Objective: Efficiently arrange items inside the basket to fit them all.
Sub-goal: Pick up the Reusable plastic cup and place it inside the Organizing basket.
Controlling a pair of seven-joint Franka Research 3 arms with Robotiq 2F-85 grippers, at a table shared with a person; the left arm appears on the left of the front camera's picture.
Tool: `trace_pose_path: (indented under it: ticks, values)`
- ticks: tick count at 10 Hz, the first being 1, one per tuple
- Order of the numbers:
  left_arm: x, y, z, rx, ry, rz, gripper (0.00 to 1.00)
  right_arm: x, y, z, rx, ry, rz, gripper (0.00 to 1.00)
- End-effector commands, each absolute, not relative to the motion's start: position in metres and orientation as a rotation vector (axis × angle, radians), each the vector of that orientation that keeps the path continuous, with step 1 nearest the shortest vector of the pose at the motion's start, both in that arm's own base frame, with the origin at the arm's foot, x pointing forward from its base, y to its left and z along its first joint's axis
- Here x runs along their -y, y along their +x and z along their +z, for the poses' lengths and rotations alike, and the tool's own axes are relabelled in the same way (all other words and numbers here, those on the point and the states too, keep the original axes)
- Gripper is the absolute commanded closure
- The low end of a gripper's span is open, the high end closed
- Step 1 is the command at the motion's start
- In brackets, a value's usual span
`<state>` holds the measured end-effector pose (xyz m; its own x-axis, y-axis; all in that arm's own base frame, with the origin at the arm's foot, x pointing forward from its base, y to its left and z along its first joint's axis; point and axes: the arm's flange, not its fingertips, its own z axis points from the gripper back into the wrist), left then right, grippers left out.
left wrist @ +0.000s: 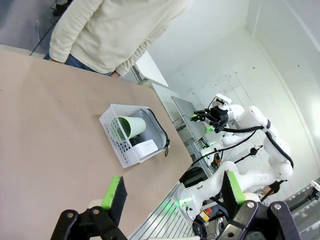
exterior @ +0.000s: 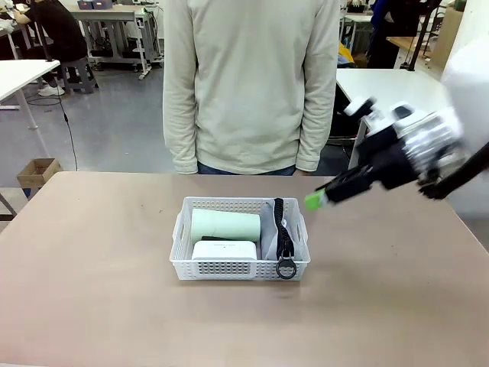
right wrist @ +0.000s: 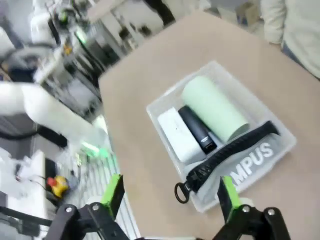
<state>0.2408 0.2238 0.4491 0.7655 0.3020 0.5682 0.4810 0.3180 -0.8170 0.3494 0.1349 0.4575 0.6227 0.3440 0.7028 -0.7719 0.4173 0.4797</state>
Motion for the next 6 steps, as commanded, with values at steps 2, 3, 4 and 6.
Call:
trace_pose_path:
  ticks: [2,3,4,6]
  values:
    - [-0.222,0.241,0.45,0.767,-1.287,-0.15,0.0,0.003,0.26,0.412,0.613,1.098,0.538,0.0]
    - [-0.222,0.241,0.45,0.767,-1.287,-0.15,0.0,0.045,0.24,0.404,0.589,1.146,0.424,0.0]
    - [-0.222,0.241,0.45,0.767,-1.287,-0.15,0.0,0.074,0.222,0.394,0.583,1.199,0.363,0.0]
    - [-0.222,0.241,0.45,0.767,-1.287,-0.15,0.0,0.115,0.187,0.376,0.564,1.264,0.22,0.0]
